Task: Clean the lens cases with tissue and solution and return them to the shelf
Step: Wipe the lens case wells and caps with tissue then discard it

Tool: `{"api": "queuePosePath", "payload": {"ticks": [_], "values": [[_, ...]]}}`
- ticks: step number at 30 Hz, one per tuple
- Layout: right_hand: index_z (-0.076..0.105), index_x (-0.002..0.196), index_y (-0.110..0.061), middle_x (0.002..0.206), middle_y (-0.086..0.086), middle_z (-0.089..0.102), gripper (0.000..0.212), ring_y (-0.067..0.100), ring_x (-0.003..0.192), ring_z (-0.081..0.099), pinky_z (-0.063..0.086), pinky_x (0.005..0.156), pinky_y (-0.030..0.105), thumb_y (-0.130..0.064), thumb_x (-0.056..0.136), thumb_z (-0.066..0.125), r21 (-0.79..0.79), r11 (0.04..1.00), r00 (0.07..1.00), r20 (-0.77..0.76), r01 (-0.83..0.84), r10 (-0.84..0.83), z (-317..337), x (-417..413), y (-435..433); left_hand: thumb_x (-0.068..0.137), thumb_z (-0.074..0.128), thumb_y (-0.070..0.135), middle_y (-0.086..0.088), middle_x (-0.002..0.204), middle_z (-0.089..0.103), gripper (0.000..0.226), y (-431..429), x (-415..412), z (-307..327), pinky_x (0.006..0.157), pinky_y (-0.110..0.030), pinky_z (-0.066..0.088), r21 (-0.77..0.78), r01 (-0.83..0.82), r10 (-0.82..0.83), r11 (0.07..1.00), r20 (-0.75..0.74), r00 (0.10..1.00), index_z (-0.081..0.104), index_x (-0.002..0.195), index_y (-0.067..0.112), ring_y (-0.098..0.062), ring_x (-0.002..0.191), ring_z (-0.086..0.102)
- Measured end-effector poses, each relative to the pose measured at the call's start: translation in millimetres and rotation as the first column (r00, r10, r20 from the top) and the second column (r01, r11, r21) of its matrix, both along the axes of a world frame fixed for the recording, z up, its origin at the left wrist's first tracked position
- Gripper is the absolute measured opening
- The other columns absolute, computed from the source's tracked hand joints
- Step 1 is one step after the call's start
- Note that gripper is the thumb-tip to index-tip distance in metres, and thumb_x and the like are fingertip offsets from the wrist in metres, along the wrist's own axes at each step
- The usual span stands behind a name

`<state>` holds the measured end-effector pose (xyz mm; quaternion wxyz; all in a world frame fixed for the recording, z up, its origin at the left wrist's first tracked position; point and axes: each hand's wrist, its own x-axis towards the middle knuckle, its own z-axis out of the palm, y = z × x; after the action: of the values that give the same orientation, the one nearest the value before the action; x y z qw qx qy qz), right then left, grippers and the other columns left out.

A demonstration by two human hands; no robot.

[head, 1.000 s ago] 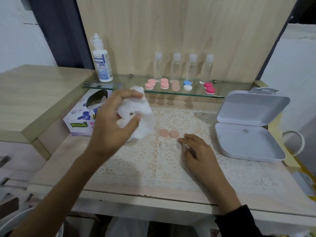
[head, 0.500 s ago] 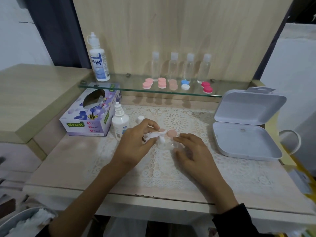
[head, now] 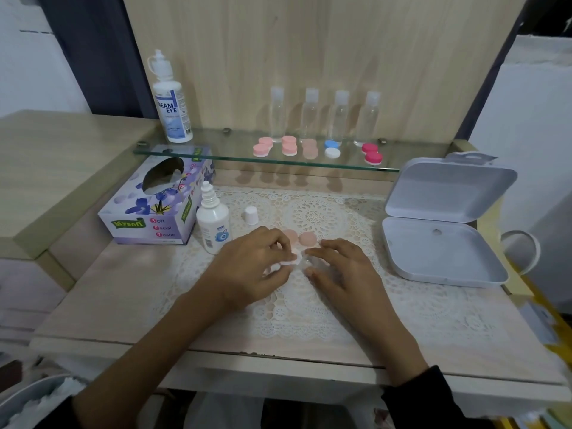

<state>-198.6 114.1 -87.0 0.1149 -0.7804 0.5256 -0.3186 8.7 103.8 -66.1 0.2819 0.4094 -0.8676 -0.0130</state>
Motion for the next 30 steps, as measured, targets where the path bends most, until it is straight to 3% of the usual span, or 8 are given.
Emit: {"api": "queuePosePath", "payload": {"ticks": [5,8,13,19,24,30], "values": [[0.066,0.119,-0.026,0.129,-0.005,0.058,0.037,0.01,0.122,0.044,0.033,0.102,0.028,-0.041,0.089,0.052,-0.007,1.0,1.0,-0.013,0.001,-0.001,-2,0,-2,0.085,0.05,0.034,0.009,0.097,0.062,0.027,-1,-1,0,0.054,-0.027,0.049,-0.082,0.005,0.005,0.997,0.121,0.993,0.074,0.091,0.022,-0.011,0.084,0.054],[0.066,0.119,-0.027,0.13,-0.005,0.058,0.036,0.01,0.122,0.044,0.032,0.101,0.026,-0.041,0.089,0.053,-0.007,1.0,1.0,-0.01,0.005,-0.005,-4,0,-2,0.074,0.074,0.017,0.006,0.091,0.063,0.009,-3,-5,2,0.051,-0.024,0.046,-0.111,0.001,0.014,0.994,0.132,0.991,0.074,0.083,0.019,-0.013,0.08,0.055],[0.066,0.118,-0.028,0.129,-0.006,0.057,0.036,0.009,0.122,0.044,0.035,0.103,0.031,-0.042,0.088,0.052,0.008,1.0,1.0,0.006,0.003,-0.003,-2,0,-1,0.06,0.084,0.001,0.004,0.085,0.064,0.023,-7,-9,2,0.042,-0.034,0.05,-0.072,-0.021,0.026,0.997,0.06,0.998,0.073,0.076,0.014,-0.009,0.083,0.047],[0.066,0.118,-0.028,0.129,-0.006,0.057,0.036,0.007,0.121,0.042,0.031,0.098,0.024,-0.042,0.088,0.052,0.001,1.0,1.0,0.0,0.007,-0.007,-1,0,0,0.062,0.083,-0.001,0.003,0.085,0.066,0.021,-10,-11,1,0.056,-0.036,0.055,-0.007,-0.008,0.008,1.0,0.011,1.0,0.074,0.076,0.011,-0.018,0.079,0.064],[0.067,0.117,-0.027,0.129,-0.005,0.058,0.036,0.006,0.122,0.041,0.028,0.097,0.022,-0.042,0.087,0.053,-0.001,1.0,1.0,0.005,0.0,0.0,-1,1,0,0.068,0.083,0.014,0.01,0.09,0.064,0.017,-10,-6,-2,0.077,-0.033,0.051,0.208,-0.067,0.12,0.976,-0.256,0.959,0.076,0.083,0.017,-0.008,0.086,0.062],[0.067,0.118,-0.029,0.13,-0.006,0.057,0.037,0.008,0.123,0.042,0.029,0.099,0.023,-0.043,0.087,0.052,0.01,1.0,1.0,0.006,0.002,-0.002,-1,0,-1,0.08,0.062,0.014,0.011,0.096,0.065,0.018,5,-12,5,0.075,-0.017,0.052,0.257,0.011,0.16,0.966,-0.636,0.754,0.071,0.092,0.023,-0.006,0.096,0.063]]}}
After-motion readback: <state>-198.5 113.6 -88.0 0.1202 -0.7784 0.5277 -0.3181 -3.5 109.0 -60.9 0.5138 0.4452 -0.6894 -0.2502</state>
